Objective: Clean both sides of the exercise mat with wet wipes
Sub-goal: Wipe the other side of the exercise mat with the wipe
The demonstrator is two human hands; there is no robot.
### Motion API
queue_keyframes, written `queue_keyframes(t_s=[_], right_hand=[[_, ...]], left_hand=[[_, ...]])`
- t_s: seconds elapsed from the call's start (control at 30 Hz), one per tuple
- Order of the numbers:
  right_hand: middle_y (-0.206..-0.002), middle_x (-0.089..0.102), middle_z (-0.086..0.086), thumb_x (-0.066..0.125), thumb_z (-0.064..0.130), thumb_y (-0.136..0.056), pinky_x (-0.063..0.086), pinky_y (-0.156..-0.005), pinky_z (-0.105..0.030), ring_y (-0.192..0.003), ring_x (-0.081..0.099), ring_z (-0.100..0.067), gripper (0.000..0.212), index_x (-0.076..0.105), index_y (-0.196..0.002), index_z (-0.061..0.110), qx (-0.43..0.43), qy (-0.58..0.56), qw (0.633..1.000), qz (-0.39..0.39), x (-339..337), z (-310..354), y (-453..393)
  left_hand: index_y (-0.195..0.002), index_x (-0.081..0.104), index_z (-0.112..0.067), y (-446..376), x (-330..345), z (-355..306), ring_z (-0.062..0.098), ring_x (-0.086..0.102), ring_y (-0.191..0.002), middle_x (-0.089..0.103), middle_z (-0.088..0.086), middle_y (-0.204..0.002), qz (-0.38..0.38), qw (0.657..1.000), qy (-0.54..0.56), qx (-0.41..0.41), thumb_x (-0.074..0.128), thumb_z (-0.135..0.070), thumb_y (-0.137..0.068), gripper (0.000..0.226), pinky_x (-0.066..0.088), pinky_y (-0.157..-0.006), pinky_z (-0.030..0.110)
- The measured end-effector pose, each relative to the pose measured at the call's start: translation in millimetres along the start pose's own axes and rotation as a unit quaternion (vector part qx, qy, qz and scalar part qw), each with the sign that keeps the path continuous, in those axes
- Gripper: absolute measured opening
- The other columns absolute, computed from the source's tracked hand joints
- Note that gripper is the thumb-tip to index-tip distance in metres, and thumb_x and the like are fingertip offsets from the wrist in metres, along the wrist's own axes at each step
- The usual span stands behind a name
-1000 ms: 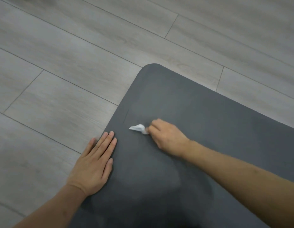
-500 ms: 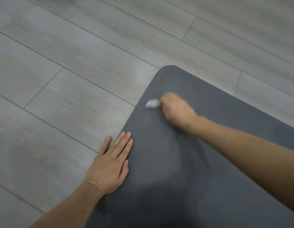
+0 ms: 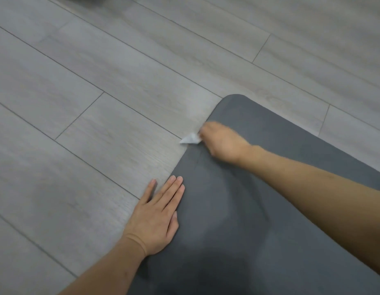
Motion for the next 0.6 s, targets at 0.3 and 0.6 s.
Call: queue_keyframes(t_s=[0.3, 0.6], right_hand=[[-0.089, 0.049, -0.011, 0.055, 0.003, -0.096, 0.04, -0.068, -0.037, -0.078, 0.046, -0.028, 0.005, 0.055, -0.093, 0.008, -0.004, -0.101, 0.994, -0.041, 25, 79, 77], [-0.088, 0.051, -0.004, 0.049, 0.013, -0.099, 0.047, -0.071, -0.037, -0.08, 0.052, -0.024, 0.018, 0.066, -0.1, 0.005, 0.247, -0.093, 0.944, -0.201, 39, 53, 160]], left_hand=[[-0.159, 0.037, -0.007, -1, 2, 1, 0.021, 0.019, -0.159, 0.024, 0.008, -0.17, -0.007, 1.0, -0.004, 0.003, 0.039, -0.032, -0.096, 0.067, 0.026, -0.123, 0.058], [-0.159, 0.038, -0.008, -3, -3, -1, 0.023, 0.017, -0.159, 0.023, 0.01, -0.171, 0.009, 1.0, -0.027, 0.012, 0.038, -0.033, -0.095, 0.068, 0.026, -0.122, 0.062]])
Point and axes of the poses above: each hand's wrist, its own y-axis away from the middle knuckle, its own x-axis out of the palm, z = x × y, the point moved 2 cm from there along -y, towards the middle knuckle
